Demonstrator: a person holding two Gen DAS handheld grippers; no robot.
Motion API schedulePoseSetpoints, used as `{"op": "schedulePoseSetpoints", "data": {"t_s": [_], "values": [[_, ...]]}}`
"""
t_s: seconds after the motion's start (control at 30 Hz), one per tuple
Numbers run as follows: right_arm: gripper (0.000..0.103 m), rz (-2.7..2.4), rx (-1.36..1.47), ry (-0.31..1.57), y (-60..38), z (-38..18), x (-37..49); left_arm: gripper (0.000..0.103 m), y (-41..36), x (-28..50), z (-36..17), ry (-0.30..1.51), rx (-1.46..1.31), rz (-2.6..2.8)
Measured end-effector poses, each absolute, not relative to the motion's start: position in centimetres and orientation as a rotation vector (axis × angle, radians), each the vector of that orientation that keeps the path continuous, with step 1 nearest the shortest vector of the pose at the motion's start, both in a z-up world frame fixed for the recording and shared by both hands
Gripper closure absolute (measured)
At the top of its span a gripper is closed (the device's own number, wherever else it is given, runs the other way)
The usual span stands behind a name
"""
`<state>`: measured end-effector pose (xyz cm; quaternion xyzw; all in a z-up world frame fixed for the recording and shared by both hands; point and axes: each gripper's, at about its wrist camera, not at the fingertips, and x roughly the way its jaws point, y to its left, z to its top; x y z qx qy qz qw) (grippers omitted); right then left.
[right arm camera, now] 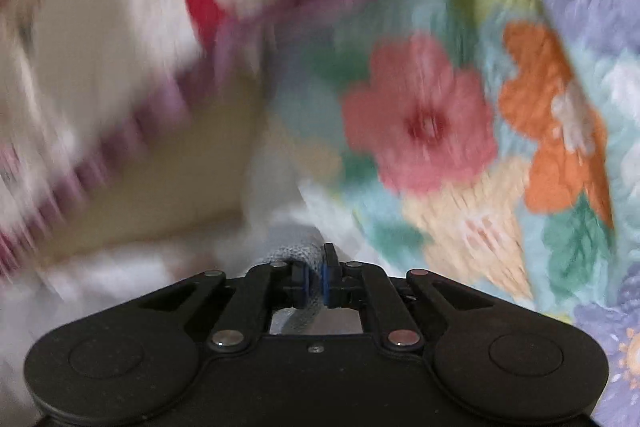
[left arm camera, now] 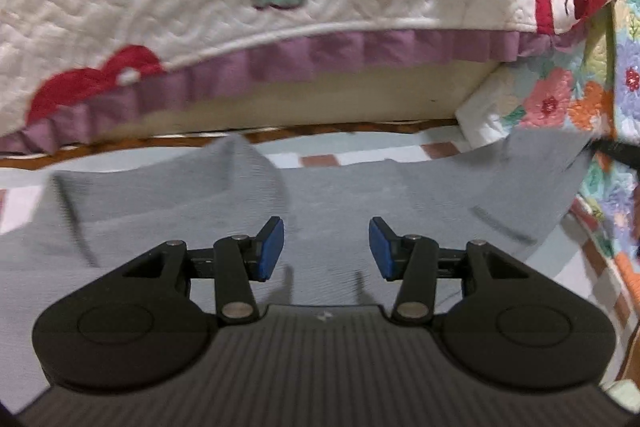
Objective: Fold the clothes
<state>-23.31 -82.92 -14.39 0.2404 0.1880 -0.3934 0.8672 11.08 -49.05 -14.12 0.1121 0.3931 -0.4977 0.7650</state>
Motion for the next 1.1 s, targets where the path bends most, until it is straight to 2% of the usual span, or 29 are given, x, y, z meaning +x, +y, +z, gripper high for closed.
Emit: {"op": "schedulePoseSetpoints", "data": {"t_s": [0.2, 0.43, 0.57, 0.63, 0.77, 0.8, 0.9, 1.03, 1.1], "values": [[0.096, -0.642, 0.466, 0.286, -76.8, -7.3, -19.6, 0.057, -45.6, 12.3, -12.9, 0.824, 0.225, -1.044], [0.096, -0.253, 0.511, 0.174, -65.9, -4.7, -13.4, 0.054, -39.3, 13.8, -10.3, 0.708, 0.171, -0.937], [0.093, -0.101, 0.423, 0.259, -60.1, -6.9, -9.4, 0.051, -36.7, 13.3, -10.1, 0.663, 0.205, -0.882], [0.082, -0.131, 0.333, 0.352, -59.0, -9.5, -9.7, 0.050, -36.4, 12.4, -10.9, 0.667, 0.255, -0.898], [0.069, -0.189, 0.148, 0.535, -56.9, -14.7, -10.4, 0.048, -36.1, 10.1, -12.8, 0.676, 0.364, -0.961], [0.063, -0.203, 0.101, 0.580, -56.3, -16.0, -10.5, 0.046, -36.0, 9.6, -13.3, 0.678, 0.392, -0.976], [0.062, -0.252, -0.024, 0.703, -55.1, -19.6, -11.4, 0.040, -35.8, 7.9, -14.7, 0.683, 0.475, -1.022], [0.061, -0.369, -0.062, 0.777, -57.0, -21.3, -15.3, 0.036, -35.5, 5.6, -16.6, 0.689, 0.586, -1.083], [0.057, -0.420, -0.044, 0.792, -58.4, -21.7, -16.6, 0.035, -35.7, 4.1, -16.9, 0.628, 0.621, -1.072]]}}
